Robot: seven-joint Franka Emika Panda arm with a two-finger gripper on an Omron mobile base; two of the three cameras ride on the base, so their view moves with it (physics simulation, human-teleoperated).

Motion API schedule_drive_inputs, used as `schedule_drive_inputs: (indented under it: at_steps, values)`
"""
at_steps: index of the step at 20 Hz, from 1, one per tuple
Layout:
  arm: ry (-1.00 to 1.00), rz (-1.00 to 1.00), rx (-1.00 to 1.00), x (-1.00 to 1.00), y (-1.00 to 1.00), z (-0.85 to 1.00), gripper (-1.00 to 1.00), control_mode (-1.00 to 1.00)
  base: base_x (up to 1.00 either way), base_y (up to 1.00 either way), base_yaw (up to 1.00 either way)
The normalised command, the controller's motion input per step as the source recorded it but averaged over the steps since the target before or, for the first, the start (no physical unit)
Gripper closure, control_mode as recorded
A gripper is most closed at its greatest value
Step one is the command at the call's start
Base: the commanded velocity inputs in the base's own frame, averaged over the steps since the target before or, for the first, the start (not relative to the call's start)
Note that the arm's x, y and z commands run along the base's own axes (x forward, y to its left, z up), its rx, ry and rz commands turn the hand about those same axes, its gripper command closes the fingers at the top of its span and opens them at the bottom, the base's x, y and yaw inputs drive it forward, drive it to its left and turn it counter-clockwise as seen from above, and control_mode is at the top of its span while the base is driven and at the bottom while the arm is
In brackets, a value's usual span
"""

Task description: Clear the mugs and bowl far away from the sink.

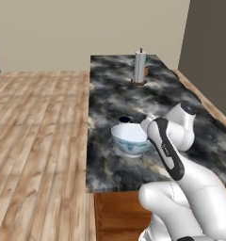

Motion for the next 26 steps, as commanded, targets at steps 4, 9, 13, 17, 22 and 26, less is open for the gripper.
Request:
schedule_drive_inputs:
  at_steps: [4,9,13,17,22,26]
  values:
    - [0.10,0.18,0.00,0.21,0.32,-0.44,1.00,-1.00,0.00,0.00,0.00]
    - [0.03,0.11,0.00,0.47,0.26,-0.58,1.00,-1.00,0.00,0.00,0.00]
    - [0.00,0.09,0.00,0.44,0.14,-0.49,1.00,-1.00,0.00,0.00,0.00]
    - [0.00,0.09,0.00,0.40,0.14,-0.52,1.00,-1.00,0.00,0.00,0.00]
    - [0.00,0.10,0.00,0.15,0.09,-0.35,-1.00,-1.00,0.00,0.00,0.00]
    - [-0.02,0.11,0.00,-0.10,-0.04,-0.05,-1.00,-1.00,0.00,0.00,0.00]
